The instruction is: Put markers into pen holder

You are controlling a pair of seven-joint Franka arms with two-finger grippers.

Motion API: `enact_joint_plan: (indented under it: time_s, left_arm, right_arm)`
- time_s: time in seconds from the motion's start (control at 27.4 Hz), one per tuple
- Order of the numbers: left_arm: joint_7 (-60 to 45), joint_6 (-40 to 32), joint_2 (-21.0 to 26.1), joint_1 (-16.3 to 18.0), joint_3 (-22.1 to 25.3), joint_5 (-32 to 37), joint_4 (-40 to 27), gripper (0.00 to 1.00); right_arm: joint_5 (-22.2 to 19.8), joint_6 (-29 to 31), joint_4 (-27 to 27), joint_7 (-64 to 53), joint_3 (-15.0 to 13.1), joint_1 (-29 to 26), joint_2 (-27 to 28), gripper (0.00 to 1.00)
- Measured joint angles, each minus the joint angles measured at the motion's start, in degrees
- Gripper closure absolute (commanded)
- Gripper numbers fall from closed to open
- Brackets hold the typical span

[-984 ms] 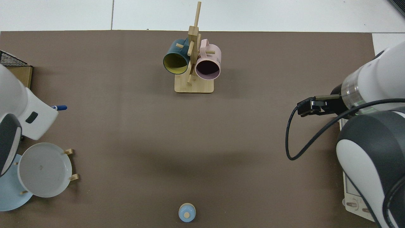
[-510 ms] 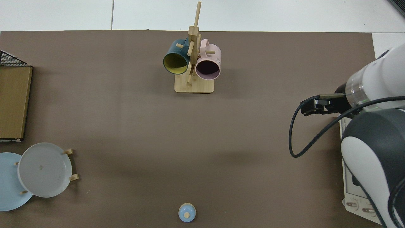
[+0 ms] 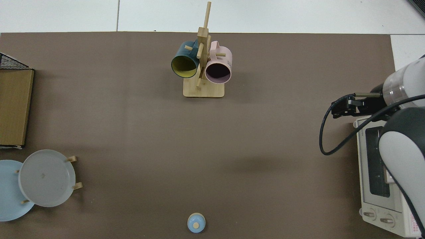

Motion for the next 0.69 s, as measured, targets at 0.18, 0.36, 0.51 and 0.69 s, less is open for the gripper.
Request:
enact_joint_plan:
  time_s: [0.18,0.36,0.51,0.69]
  left_arm:
    - [5.75,1.33,1.07,2.54,0.10,-0.10,0.01,1.00]
    - [6.80,1.31,2.19,3.94,0.17,-0.13,-0.04,1.00]
    - [6.77,1.31,2.79,4.34,0.18,-0.30,-0.70,1.00]
    - [5.87,1.32,3.20,4.42,0.05,-0.42,-2.49,1.00]
  right_arm:
    - [0.00,0.00,-0.01,0.00,0.05,0.00,0.00,0.00]
    - [0.01,0.00,-0.01,0.00,0.13,0.00,0.00,0.00]
    - [0.02,0.00,-0.01,0.00,0.24,0.00,0.00,0.00]
    - [0.02,0.00,-0.01,0.00,0.31,0.00,0.00,0.00]
